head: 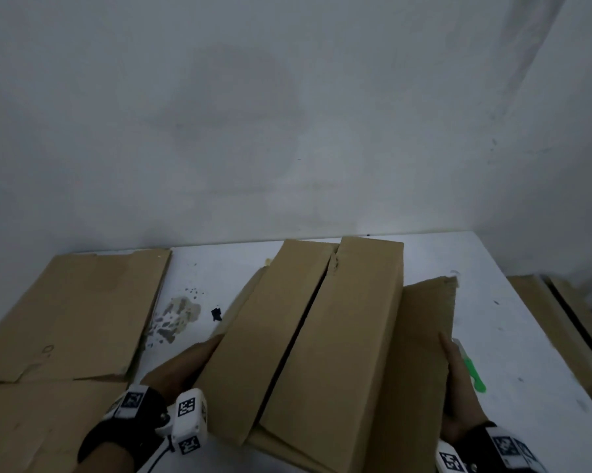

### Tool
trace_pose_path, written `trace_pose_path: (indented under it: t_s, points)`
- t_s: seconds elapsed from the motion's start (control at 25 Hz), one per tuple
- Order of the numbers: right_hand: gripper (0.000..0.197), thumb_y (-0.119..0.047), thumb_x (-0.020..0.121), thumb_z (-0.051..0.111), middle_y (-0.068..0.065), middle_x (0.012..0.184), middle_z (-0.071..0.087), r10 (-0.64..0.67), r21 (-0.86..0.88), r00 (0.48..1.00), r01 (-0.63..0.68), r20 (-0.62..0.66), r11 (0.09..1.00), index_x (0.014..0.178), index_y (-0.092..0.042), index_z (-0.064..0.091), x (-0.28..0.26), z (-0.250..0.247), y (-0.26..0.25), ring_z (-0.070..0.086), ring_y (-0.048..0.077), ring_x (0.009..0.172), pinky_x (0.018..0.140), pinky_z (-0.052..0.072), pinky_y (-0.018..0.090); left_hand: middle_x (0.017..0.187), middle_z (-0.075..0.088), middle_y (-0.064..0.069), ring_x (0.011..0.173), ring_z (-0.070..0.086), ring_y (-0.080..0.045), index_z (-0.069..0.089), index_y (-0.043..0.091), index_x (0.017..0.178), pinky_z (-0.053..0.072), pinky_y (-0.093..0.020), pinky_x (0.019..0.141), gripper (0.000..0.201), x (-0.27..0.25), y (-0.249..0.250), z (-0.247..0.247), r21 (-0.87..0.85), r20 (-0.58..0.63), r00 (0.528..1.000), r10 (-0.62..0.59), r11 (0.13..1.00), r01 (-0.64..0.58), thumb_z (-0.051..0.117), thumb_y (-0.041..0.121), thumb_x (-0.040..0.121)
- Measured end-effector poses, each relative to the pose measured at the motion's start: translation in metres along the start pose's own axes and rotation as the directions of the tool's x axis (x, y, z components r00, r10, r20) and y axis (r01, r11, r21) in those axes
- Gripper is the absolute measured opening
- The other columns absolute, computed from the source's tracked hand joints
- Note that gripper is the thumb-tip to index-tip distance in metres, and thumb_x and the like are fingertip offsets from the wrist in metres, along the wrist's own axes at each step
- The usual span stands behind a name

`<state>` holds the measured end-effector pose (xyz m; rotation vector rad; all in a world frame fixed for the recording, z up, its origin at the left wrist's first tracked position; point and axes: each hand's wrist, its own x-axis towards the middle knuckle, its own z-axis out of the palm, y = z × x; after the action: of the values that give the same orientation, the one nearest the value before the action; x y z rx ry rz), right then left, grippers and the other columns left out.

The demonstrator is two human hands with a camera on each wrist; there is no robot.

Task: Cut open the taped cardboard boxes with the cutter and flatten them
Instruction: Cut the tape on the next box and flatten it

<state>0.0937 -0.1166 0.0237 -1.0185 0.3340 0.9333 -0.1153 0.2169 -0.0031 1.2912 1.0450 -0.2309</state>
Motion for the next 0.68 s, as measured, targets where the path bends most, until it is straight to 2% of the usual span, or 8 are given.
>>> trace_pose_path:
  t_s: [0.12,0.24,0.32,0.44,0.52,0.6,0.64,0.68]
  points:
    - [0.065,-0.07,0.089,0.04,0.017,0.104,0.075,-0.024,-0.009,1.0,0.024,-0.013,1.0,0.118,-0.018,0.067,0.001,0.01,-0.002,0.075,0.031,0.08,0.071,0.058,0.046,0.118,0.066,0.001,0.092,0.066,-0.008,0.062,0.032,0.105,0.051,-0.021,0.072,0.017,-0.007,-0.019,-0.028,0.035,-0.089,0.994,-0.069,0.997,0.073,0.045,0.032,0.105]
    - [0.062,-0.067,0.094,0.032,0.015,0.09,0.077,-0.082,-0.002,0.997,0.082,0.01,0.997,0.108,-0.018,0.067,0.0,0.022,-0.009,0.075,0.028,0.07,0.052,0.06,0.042,0.107,0.072,-0.019,0.1,0.068,-0.034,0.067,0.009,0.109,0.055,-0.043,0.082,0.02,-0.023,-0.032,-0.048,-0.017,-0.09,0.986,-0.139,0.99,0.138,0.051,0.018,0.103]
    - [0.066,-0.066,0.096,0.029,0.012,0.086,0.077,-0.12,-0.028,0.992,0.121,0.031,0.992,0.098,-0.019,0.076,0.0,0.031,-0.016,0.075,0.025,0.068,0.048,0.058,0.039,0.102,0.074,-0.021,0.099,0.069,-0.039,0.07,0.004,0.11,0.056,-0.047,0.084,0.029,-0.031,-0.035,-0.051,-0.022,-0.087,0.982,-0.165,0.986,0.164,0.049,0.025,0.104]
    - [0.069,-0.065,0.098,0.027,0.009,0.09,0.078,-0.213,-0.059,0.976,0.215,0.036,0.975,0.092,-0.023,0.082,0.005,0.047,-0.026,0.075,0.021,0.073,0.05,0.058,0.033,0.085,0.07,-0.019,0.083,0.068,-0.035,0.069,0.0,0.099,0.055,-0.044,0.079,0.035,-0.033,-0.039,-0.048,-0.3,-0.165,0.983,-0.08,0.954,0.027,0.051,0.029,0.103]
    - [0.065,-0.061,0.1,0.025,0.004,0.085,0.078,-0.276,-0.085,0.961,0.277,0.022,0.957,0.108,-0.019,0.075,0.009,0.056,-0.03,0.075,0.015,0.072,0.051,0.057,0.027,0.067,0.045,-0.01,0.06,0.051,-0.024,0.056,0.009,0.068,0.046,-0.038,0.07,0.032,-0.032,-0.047,-0.046,-0.585,-0.295,0.955,-0.029,0.796,-0.156,0.055,0.022,0.097]
    - [0.053,-0.049,0.105,0.023,-0.003,0.065,0.074,-0.33,-0.109,0.944,0.329,0.011,0.938,0.099,-0.017,0.063,0.014,0.06,-0.034,0.07,0.006,0.058,0.046,0.052,0.017,0.069,0.02,-0.001,0.051,0.031,-0.018,0.036,0.018,0.055,0.031,-0.034,0.063,0.039,-0.033,-0.056,-0.044,-0.775,-0.322,0.947,0.001,0.574,-0.264,0.062,0.02,0.084]
    - [0.049,-0.042,0.107,0.022,-0.007,0.054,0.068,-0.364,-0.124,0.931,0.36,-0.01,0.925,0.088,-0.015,0.058,0.014,0.063,-0.036,0.064,0.001,0.049,0.042,0.047,0.013,0.07,0.026,-0.002,0.052,0.038,-0.018,0.04,0.018,0.058,0.033,-0.034,0.065,0.034,-0.035,-0.058,-0.039,-0.823,-0.312,0.95,0.017,0.495,-0.279,0.065,0.022,0.08]
    - [0.045,-0.036,0.108,0.021,-0.009,0.045,0.062,-0.395,-0.135,0.918,0.387,-0.03,0.912,0.082,-0.018,0.052,0.012,0.067,-0.039,0.059,-0.001,0.042,0.039,0.044,0.012,0.076,0.045,-0.004,0.063,0.054,-0.02,0.053,0.016,0.068,0.042,-0.036,0.073,0.022,-0.035,-0.06,-0.033,-0.858,-0.276,0.96,0.04,0.441,-0.265,0.065,0.027,0.083]
